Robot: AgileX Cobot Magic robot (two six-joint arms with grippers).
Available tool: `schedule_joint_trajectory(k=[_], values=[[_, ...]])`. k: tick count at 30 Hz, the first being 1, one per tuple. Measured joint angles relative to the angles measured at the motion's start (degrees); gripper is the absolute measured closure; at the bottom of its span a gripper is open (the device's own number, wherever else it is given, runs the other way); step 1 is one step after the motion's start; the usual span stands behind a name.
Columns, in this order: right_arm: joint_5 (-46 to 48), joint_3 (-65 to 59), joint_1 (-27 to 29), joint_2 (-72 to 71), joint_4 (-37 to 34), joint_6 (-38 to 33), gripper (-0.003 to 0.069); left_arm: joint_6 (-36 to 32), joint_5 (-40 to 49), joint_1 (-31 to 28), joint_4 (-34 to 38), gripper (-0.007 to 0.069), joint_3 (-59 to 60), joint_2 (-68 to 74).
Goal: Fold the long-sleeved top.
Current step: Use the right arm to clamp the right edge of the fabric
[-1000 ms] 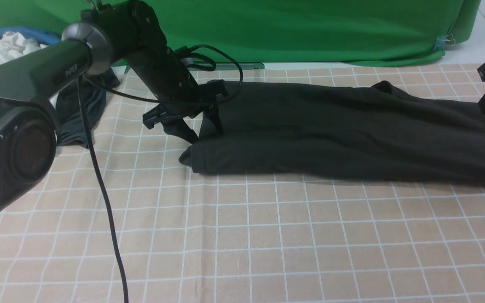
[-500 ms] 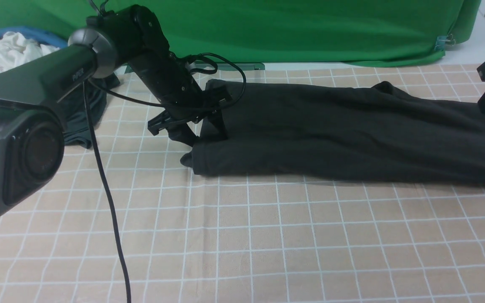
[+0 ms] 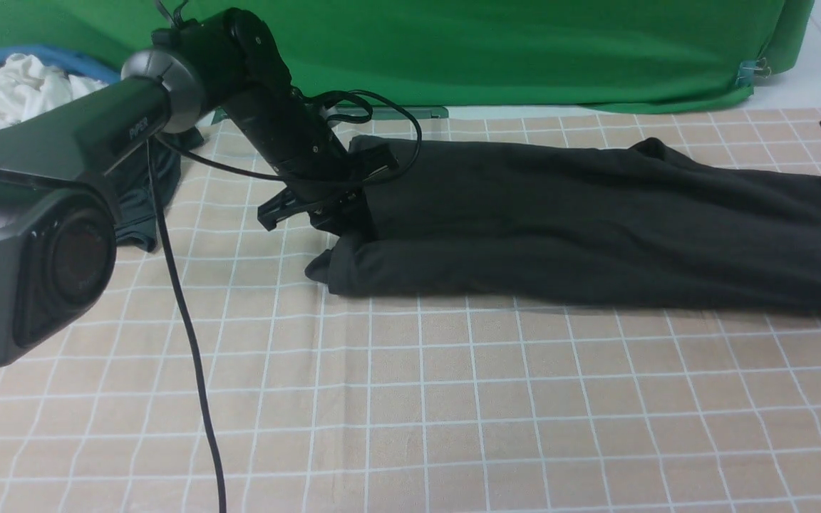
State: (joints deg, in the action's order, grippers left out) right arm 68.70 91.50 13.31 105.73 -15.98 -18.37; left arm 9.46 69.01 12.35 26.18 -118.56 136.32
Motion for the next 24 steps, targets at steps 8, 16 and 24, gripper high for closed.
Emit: schedule_joint_trajectory(k=[8,16,24], values=[[-3.98,-2.99,11.10,0.00,4.58,1.67,0.0562,-0.75,0.31,-1.58,1.47,0.0608,-0.12,-1.41],[-10.25,-3.91,13.43,4.48,8.52,2.56,0.0160,-2.26,0.36,-1.58,2.13,0.0608,-0.12,-1.41],[-16.25,-3.97,13.36,12.17,14.64,3.75,0.0102,-2.43,0.36,-1.58,2.57,0.0608,-0.12,-1.41]])
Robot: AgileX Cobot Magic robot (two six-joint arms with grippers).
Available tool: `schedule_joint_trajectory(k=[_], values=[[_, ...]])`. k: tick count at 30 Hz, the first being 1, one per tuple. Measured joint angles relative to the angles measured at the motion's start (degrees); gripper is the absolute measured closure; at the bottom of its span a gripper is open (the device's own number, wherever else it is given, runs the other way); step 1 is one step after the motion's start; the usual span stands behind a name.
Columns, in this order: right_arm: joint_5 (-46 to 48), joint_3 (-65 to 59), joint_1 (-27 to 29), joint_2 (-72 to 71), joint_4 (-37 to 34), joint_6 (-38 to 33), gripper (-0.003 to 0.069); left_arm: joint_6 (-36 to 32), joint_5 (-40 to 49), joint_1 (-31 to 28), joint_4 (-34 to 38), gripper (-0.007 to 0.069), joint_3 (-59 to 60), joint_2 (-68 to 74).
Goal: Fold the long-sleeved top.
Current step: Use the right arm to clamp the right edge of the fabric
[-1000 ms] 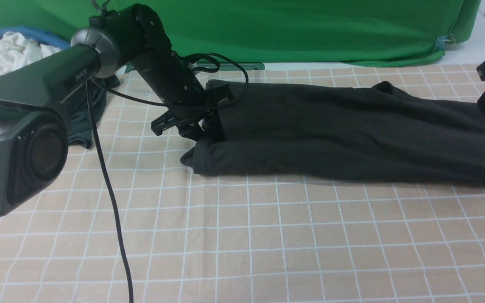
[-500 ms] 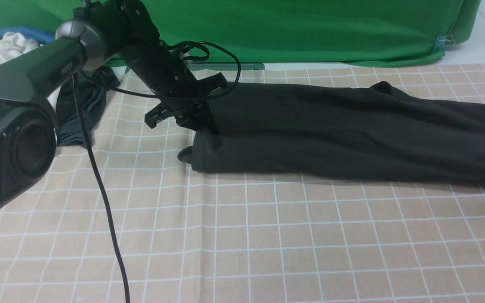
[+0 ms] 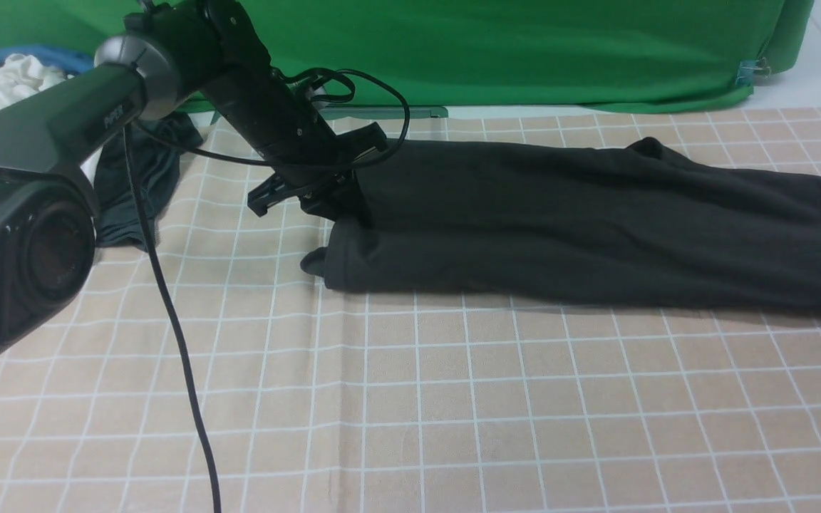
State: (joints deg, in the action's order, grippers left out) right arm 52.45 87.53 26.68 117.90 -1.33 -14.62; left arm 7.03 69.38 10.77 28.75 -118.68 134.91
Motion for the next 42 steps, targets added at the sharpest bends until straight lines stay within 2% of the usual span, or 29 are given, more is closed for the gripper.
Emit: schedule_joint_trajectory(k=[3,7,12,15,16,18,19,20,32,42], values=[[-1.00,0.00,0.00,0.96,1.91,2.05,0.0062,0.00,0.00,0.00,0.00,0.0608,0.00,0.00],[-2.51,0.00,0.00,1.85,2.62,3.02,0.0053,0.00,0.00,0.00,-0.05,0.0608,0.00,0.00],[-3.17,0.00,-0.11,2.94,2.35,3.28,0.0128,-0.28,0.00,0.00,-0.22,0.0608,0.00,0.00],[-3.32,0.00,-0.50,2.94,1.76,3.33,0.0235,-0.47,0.00,0.00,-0.22,0.0608,0.00,0.00],[-3.32,0.00,-0.75,2.94,1.33,3.27,0.0298,-0.47,0.00,0.00,-0.02,0.0608,0.00,0.00],[-3.32,0.00,-1.30,2.94,1.33,3.07,0.0475,-0.53,0.00,0.00,0.91,0.0608,0.00,0.00],[-3.32,0.00,-1.42,2.94,1.33,3.07,0.0503,-0.53,0.00,0.00,1.13,0.0608,0.00,0.00],[-3.33,0.00,-1.84,2.94,1.33,3.07,0.0564,-0.62,0.06,0.00,1.85,0.0608,-0.35,0.00],[1.34,4.12,-4.76,1.25,-0.72,4.68,0.0569,0.96,0.08,0.00,3.15,0.0608,-5.88,-0.27],[4.12,4.64,-9.05,-0.48,-1.40,6.43,0.0569,1.07,0.13,0.00,0.30,0.0608,9.19,-4.50]])
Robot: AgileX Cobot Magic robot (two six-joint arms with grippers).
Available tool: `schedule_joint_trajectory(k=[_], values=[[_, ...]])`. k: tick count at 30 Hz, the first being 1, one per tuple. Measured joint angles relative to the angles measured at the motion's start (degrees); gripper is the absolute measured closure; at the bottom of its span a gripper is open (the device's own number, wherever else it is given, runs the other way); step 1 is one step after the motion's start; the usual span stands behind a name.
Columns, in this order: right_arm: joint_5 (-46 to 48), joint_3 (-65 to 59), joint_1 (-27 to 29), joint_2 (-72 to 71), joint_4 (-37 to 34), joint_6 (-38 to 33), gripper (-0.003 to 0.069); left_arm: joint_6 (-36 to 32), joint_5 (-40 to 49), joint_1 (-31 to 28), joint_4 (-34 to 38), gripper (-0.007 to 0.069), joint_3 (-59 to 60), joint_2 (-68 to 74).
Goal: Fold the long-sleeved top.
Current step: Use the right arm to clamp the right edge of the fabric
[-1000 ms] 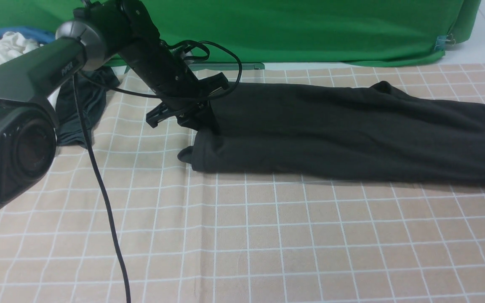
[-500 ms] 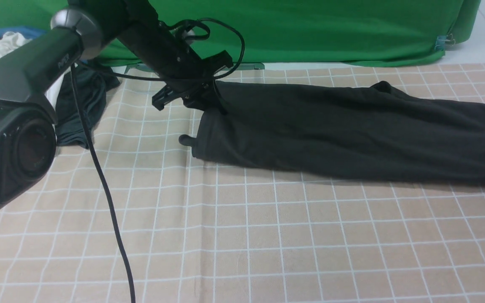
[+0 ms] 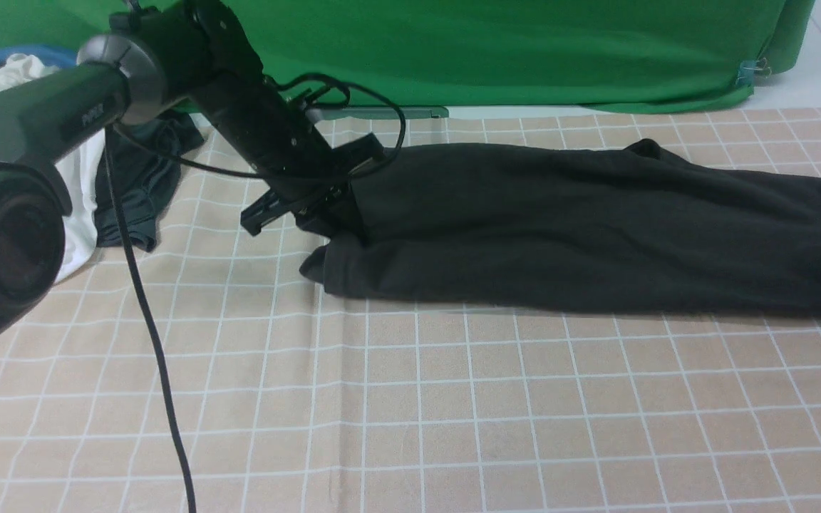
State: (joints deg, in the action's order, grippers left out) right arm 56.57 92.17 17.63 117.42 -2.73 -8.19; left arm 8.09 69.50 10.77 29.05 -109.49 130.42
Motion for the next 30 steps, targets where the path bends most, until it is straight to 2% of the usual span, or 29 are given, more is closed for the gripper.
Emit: schedule_joint_trajectory(k=[8,11,14,15,16,21,24,30], values=[[0.60,0.00,-0.04,0.00,0.04,0.04,0.0569,-0.82,-0.43,0.00,-1.98,0.0603,0.71,-0.19],[0.65,0.00,-0.04,0.00,-0.01,0.04,0.0569,-0.82,-1.34,0.00,-2.68,0.0570,0.71,-0.25],[0.71,0.00,-0.04,0.00,0.04,0.04,0.0569,-0.71,-1.83,0.00,-4.01,0.0456,-0.26,-0.41],[0.71,0.00,-0.04,0.00,0.04,0.04,0.0569,-0.71,-1.83,0.00,-4.04,0.0456,-0.26,-0.41],[0.71,0.00,-0.04,0.00,0.04,0.04,0.0569,-0.71,-2.23,0.00,-4.66,0.0388,-1.34,-0.41],[0.71,0.00,-0.04,0.00,0.04,0.04,0.0569,-0.71,-6.78,0.00,-4.83,0.0187,-2.93,-0.24],[0.51,0.00,-0.04,0.00,0.05,0.07,0.0569,-0.99,-7.39,0.00,-4.61,0.0126,-2.97,1.34],[0.14,0.00,-0.04,0.00,0.10,0.07,0.0569,-2.72,-8.22,-0.12,-4.04,0.0102,-3.28,3.62]])
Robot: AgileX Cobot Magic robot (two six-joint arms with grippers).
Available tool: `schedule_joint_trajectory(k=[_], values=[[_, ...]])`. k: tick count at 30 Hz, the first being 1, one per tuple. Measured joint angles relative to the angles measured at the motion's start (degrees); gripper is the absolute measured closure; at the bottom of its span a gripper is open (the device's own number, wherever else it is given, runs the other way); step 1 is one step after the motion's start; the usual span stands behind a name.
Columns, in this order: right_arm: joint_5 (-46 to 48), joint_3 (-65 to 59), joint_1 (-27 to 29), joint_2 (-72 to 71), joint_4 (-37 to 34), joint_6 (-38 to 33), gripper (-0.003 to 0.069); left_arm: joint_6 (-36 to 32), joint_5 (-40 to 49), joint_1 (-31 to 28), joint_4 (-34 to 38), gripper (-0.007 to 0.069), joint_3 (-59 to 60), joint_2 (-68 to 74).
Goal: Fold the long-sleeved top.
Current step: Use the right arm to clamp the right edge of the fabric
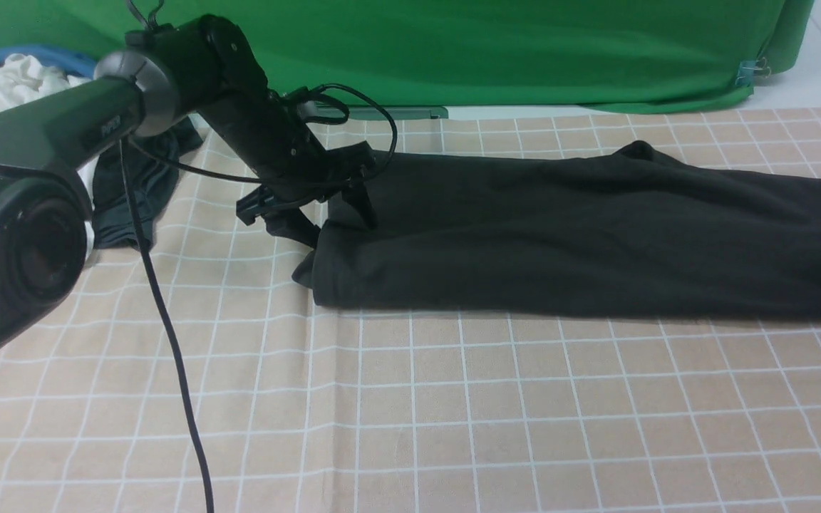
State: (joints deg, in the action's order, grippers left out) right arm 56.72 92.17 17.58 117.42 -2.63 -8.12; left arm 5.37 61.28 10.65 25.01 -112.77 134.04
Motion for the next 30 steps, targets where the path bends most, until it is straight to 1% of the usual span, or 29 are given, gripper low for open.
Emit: schedule_joint_trajectory(k=[4,7,9,12,18,21,22,24,26,30], values=[[-0.27,0.00,0.00,0.00,0.00,0.00,0.0569,-2.81,-0.28,-0.40,3.68,0.0108,-0.25,0.54],[-0.30,0.00,0.00,0.00,0.00,0.00,0.0569,-4.38,-1.20,-0.46,6.35,0.0131,-0.25,0.90],[-0.30,0.00,0.00,0.00,0.00,0.00,0.0569,-5.37,-1.85,-0.40,8.10,0.0167,-0.25,1.21],[-0.42,0.00,0.00,0.00,0.00,0.00,0.0569,-5.37,-2.26,-0.40,8.46,0.0218,-0.20,1.46],[-0.64,0.00,0.00,0.00,0.00,0.05,0.0569,-5.37,-3.83,-0.02,8.57,0.0365,0.40,1.64],[-0.64,0.00,0.00,0.00,0.00,0.05,0.0569,-5.69,-4.46,0.72,8.05,0.0468,1.00,1.64],[-0.64,0.00,0.00,0.00,0.00,0.05,0.0569,-5.82,-4.46,1.08,7.19,0.0531,1.00,1.64],[-0.64,0.00,0.00,0.00,0.00,0.05,0.0569,-5.82,-4.46,1.44,6.40,0.0575,1.00,1.64],[-0.64,0.00,0.00,0.00,0.00,-0.01,0.0569,-5.82,-3.29,1.55,6.17,0.0594,0.56,1.64],[-0.19,0.00,0.00,0.00,-0.43,-0.01,0.0569,-5.82,2.93,1.22,4.14,0.0594,-0.91,1.52]])
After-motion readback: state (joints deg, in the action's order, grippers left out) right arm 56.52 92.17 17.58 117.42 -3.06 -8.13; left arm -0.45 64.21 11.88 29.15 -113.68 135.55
